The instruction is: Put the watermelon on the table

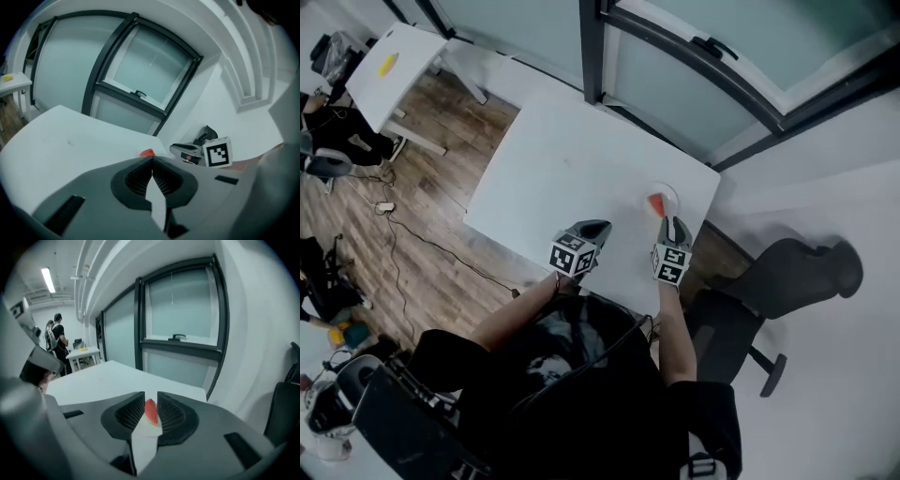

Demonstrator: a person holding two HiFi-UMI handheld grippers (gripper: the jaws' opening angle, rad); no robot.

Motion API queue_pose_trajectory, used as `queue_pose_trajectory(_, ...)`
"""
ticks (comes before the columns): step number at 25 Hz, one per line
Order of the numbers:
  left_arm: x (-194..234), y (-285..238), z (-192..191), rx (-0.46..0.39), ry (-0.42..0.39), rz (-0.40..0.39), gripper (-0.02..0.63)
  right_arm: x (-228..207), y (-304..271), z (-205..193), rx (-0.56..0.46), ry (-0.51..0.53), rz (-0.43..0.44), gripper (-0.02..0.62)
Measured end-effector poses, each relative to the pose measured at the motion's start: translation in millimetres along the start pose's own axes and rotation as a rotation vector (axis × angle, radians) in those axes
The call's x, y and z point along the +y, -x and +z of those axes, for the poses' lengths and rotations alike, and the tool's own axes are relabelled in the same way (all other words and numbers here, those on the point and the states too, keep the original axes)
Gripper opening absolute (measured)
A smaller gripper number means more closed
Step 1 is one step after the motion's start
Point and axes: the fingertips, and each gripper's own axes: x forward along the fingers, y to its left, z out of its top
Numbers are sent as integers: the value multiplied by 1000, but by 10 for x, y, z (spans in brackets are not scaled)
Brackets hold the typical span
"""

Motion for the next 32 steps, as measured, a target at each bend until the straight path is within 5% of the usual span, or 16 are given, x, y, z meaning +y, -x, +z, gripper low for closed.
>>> queue_pose_trajectory(5,-385,138,343,-85,-208,-28,5,123,918,419,-184,-129,-23,12)
queue_pose_trajectory(9,-754,180,220,-72,-309,-20,5,143,1381,199,-163,-165,-28,11)
queue_pose_trajectory(32,-789,62,118,-22,-323,-53,5,132,1400,198,-171,-185,13,11)
